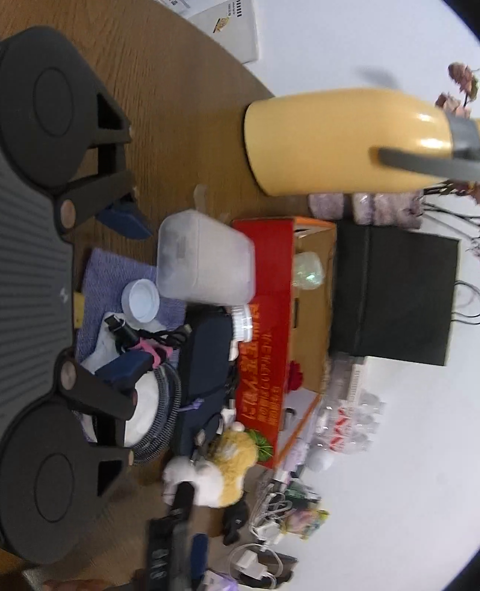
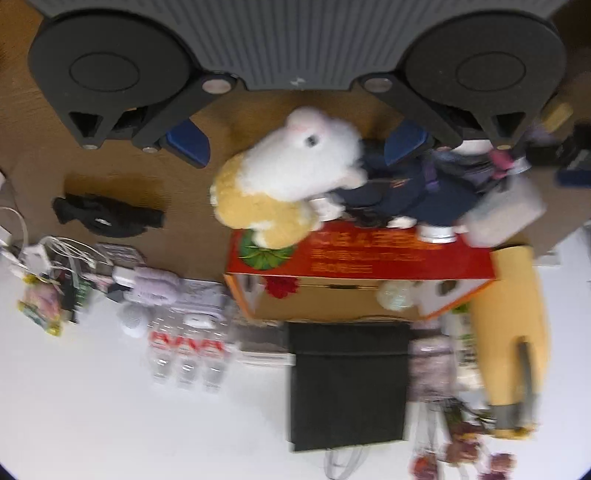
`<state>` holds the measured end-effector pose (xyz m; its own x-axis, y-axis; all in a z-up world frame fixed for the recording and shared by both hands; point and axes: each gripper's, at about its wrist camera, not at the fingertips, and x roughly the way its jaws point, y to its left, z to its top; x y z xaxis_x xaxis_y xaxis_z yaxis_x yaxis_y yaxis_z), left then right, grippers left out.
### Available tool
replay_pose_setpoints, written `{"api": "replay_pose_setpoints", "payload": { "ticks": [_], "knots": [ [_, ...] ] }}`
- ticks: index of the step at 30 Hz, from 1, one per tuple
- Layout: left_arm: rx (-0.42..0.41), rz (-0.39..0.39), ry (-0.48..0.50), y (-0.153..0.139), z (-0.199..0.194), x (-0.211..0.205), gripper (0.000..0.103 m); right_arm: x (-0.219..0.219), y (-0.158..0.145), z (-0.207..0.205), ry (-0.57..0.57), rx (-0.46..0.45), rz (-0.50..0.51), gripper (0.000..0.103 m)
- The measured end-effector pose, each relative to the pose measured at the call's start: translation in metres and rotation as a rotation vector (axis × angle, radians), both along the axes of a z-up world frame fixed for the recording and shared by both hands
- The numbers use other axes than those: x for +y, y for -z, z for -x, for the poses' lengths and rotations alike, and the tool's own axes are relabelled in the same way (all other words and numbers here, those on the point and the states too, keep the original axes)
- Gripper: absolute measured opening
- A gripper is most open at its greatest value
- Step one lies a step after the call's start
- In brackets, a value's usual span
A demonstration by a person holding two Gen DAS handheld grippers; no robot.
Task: Organize objects
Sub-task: 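Grasp the plush sheep with the right gripper while the left gripper grasps the braided cable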
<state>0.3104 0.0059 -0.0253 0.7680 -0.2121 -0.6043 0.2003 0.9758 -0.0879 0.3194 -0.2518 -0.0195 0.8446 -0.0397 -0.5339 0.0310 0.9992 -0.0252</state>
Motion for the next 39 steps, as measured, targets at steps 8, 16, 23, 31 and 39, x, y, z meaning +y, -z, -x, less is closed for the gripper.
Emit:
{"api": "replay_pose_setpoints", "payload": {
  "ticks": [8, 16, 23, 31, 39],
  "knots": [
    [-0.059, 0.020, 0.096, -0.012, 0.007, -0.033, 0.076, -0.030, 0.013, -0.047, 0.119, 0.050, -0.200, 0.081],
    [-0.046, -0.098, 0.191, -0.001, 0.016, -0.081, 0.095, -0.046, 0.015, 0.009, 0.140, 0.034, -0.251, 0.050],
    [-0.047, -0.215, 0.153, 0.011, 0.018, -0.107, 0.090, -0.043, 0.008, 0.081, 0.062, 0.056, -0.123, 0.052],
    [-0.129, -0.236, 0.183, 0.000, 0.060, -0.107, 0.019, -0.043, 0.015, 0.127, 0.048, 0.034, -0.135, 0.052],
    [-0.151, -0.217, 0.166, -0.020, 0.119, -0.095, 0.043, -0.035, 0.020, 0.141, 0.022, 0.030, -0.065, 0.072]
  ]
}}
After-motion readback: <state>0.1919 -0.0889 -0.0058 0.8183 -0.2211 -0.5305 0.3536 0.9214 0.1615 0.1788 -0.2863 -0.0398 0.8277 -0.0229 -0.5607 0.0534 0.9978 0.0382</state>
